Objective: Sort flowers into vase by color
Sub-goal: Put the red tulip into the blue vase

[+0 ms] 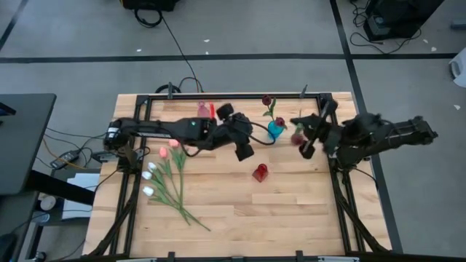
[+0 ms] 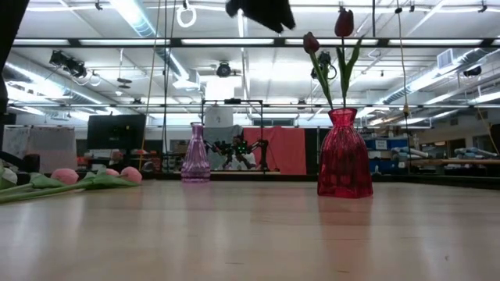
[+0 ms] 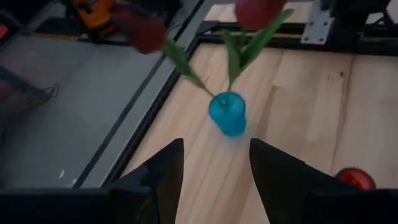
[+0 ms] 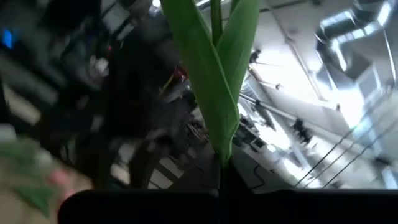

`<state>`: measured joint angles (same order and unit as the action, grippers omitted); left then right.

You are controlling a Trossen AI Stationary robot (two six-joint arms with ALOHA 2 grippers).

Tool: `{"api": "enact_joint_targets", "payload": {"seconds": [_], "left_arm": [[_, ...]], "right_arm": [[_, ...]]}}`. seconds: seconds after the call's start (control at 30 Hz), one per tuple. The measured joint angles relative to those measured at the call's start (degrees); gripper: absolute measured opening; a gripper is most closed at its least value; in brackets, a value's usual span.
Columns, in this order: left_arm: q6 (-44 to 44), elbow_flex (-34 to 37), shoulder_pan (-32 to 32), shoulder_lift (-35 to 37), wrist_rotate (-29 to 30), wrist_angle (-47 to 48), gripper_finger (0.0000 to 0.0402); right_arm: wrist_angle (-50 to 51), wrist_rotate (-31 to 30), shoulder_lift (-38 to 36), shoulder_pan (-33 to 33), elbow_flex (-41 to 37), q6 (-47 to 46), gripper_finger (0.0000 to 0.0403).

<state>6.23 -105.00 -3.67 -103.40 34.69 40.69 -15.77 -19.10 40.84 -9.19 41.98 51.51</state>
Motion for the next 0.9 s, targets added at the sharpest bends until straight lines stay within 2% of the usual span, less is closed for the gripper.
{"api": "enact_joint_targets", "payload": {"seconds": [0.13,0.23,0.4,0.53,0.63,0.77,0.9], "left_arm": [[-1.41,11.73,1.03,2.87,-4.12,-12.46,0.0187],[-0.53,21.92,1.89,6.42,-7.15,-21.33,0.0187],[0.79,37.69,2.34,12.09,-10.90,-39.40,0.0187],[0.16,46.54,1.98,16.02,-11.07,-50.20,0.0187],[0.02,50.70,1.81,18.88,-10.90,-52.94,0.0187],[1.65,52.75,1.61,22.61,-10.70,-51.63,0.0187],[4.12,53.96,0.57,25.00,-9.57,-49.06,0.0187]], "right_arm": [[2.70,7.00,-3.22,6.06,0.02,-11.30,0.0010],[5.35,15.65,-4.22,12.41,0.02,-19.19,0.0010],[6.36,28.57,-2.33,23.82,-0.26,-29.27,0.0010],[3.61,38.49,1.02,31.86,-2.33,-35.12,0.0010],[-0.80,42.70,3.26,36.53,-4.68,-38.53,0.0010],[-6.84,47.43,5.45,40.95,-8.49,-42.76,0.0010],[-14.29,49.06,6.85,44.36,-14.03,-45.60,0.0010]]}}
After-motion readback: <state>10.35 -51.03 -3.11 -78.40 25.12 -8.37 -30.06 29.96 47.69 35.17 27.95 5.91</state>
